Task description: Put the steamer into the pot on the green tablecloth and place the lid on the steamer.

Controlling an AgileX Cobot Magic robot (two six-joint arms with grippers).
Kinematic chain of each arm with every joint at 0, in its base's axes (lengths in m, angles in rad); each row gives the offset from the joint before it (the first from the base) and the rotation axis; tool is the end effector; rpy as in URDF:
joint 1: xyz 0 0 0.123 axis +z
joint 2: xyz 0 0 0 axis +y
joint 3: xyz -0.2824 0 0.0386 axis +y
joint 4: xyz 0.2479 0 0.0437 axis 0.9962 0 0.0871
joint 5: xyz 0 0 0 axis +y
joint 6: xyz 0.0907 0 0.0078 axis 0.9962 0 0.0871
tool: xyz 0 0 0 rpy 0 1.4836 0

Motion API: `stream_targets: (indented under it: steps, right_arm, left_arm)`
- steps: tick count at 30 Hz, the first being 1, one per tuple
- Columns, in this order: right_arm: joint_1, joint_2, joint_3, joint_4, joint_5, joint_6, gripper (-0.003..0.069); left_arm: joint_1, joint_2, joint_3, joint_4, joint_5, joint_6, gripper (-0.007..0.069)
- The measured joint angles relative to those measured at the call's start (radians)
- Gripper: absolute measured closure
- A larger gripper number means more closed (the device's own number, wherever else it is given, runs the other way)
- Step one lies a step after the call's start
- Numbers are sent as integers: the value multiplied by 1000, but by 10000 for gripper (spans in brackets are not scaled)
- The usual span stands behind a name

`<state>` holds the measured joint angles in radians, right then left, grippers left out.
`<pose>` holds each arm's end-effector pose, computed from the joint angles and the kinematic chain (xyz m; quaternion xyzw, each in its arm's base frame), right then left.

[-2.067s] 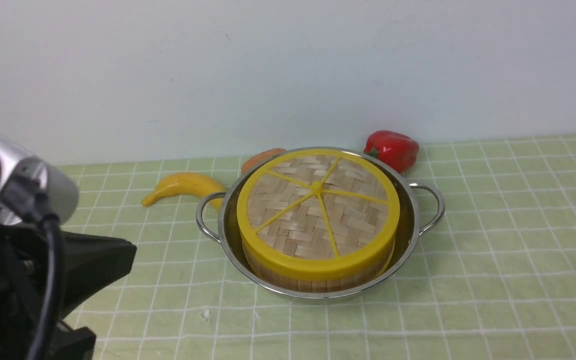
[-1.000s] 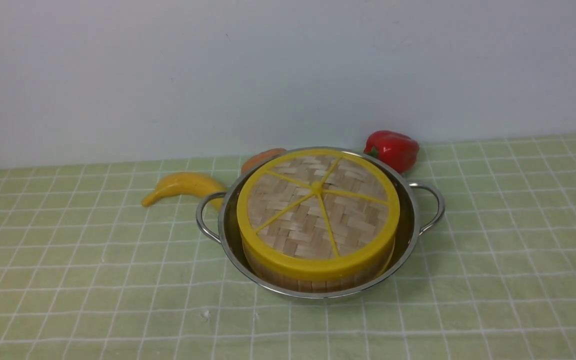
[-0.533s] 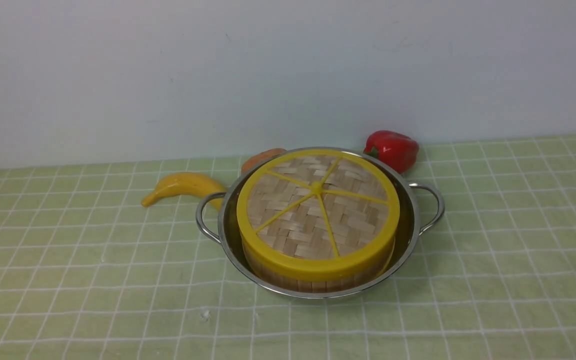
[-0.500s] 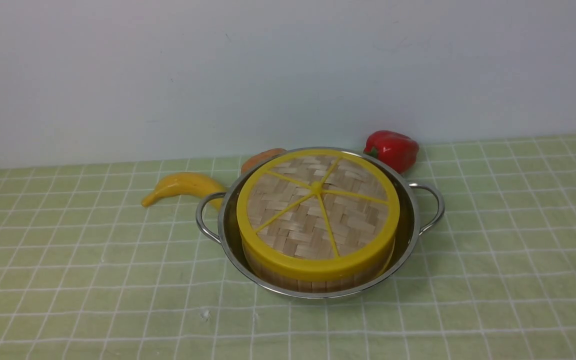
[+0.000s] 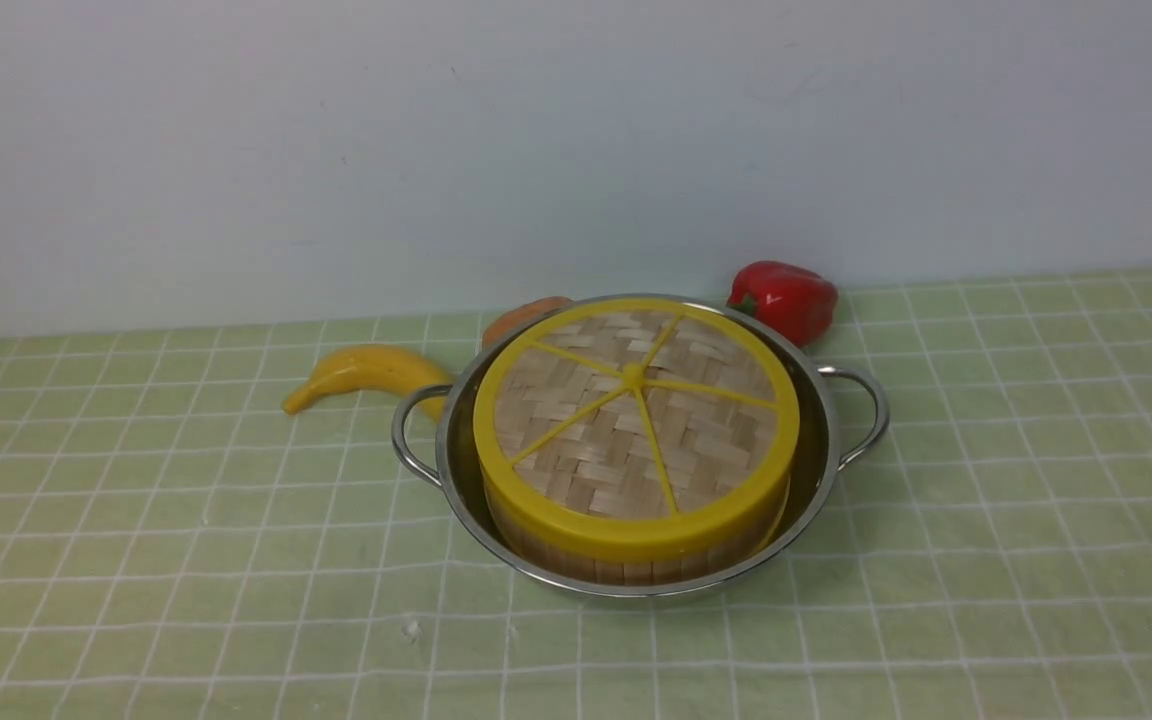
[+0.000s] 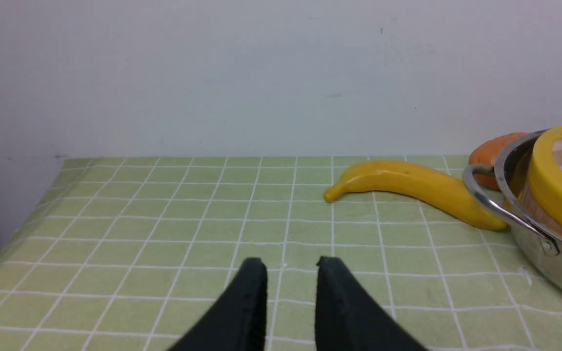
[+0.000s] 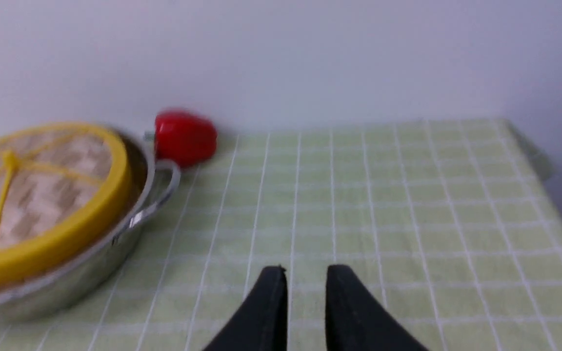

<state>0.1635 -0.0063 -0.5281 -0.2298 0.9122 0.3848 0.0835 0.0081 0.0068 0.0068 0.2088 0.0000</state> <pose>-0.0027 -0.0171 0.2990 0.0859 0.7921 0.0503 0.6022 0.0564 0.0049 0.1914 -0.0294 0.7531 0.0301 0.6565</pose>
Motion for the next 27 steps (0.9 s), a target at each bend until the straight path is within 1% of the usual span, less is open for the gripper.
stream_targets:
  steps: [1, 3, 5, 8, 10, 15, 16, 17, 19, 27]
  right_arm:
    - [-57, 0, 7, 1, -98, 0, 512]
    - [-120, 0, 28, 8, -181, 0, 508]
    - [-186, 1, 99, 22, -259, 0, 501]
    - [-234, 2, 204, 50, -322, 0, 491]
    - [-245, 3, 273, 66, -367, 0, 484]
    - [-235, 4, 431, 72, -511, 0, 473]
    - [-233, 4, 437, 72, -511, 0, 473]
    - [-226, 5, 476, 72, -552, 0, 469]
    - [-225, 5, 512, 72, -584, 0, 463]
    - [-225, 5, 535, 72, -591, 0, 445]
  left_arm:
    - [0, 0, 0, 0, 0, 0, 475]
    - [0, 0, 0, 0, 0, 0, 471]
    - [0, 0, 0, 0, 0, 0, 466]
    - [0, 0, 0, 0, 0, 0, 465]
    - [0, 0, 0, 0, 0, 0, 459]
    - [0, 0, 0, 0, 0, 0, 447]
    - [0, 0, 0, 0, 0, 0, 446]
    - [0, 0, 0, 0, 0, 0, 443]
    - [0, 0, 0, 0, 0, 0, 436]
    - [0, 0, 0, 0, 0, 0, 431]
